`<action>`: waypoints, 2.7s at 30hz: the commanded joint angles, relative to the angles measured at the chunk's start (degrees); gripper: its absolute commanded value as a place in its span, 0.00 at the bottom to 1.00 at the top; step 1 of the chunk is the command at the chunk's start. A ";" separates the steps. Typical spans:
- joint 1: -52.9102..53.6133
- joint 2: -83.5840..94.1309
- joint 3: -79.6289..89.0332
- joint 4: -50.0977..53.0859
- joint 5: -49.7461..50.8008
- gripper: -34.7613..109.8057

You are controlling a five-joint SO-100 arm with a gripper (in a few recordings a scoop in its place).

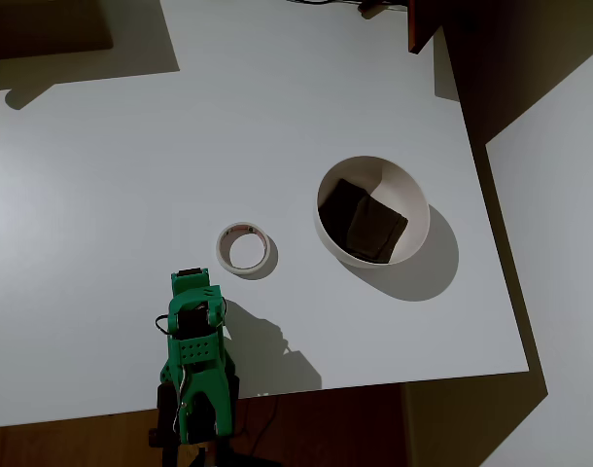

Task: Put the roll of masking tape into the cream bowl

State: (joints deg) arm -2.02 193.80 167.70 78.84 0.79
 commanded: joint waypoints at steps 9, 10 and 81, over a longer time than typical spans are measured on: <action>0.44 -0.09 -4.13 0.44 -0.53 0.18; 0.62 -1.76 -5.01 -0.44 -0.53 0.18; 25.93 -68.20 -32.87 -15.64 1.41 0.32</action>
State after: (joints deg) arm 24.08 121.99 138.08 61.44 1.85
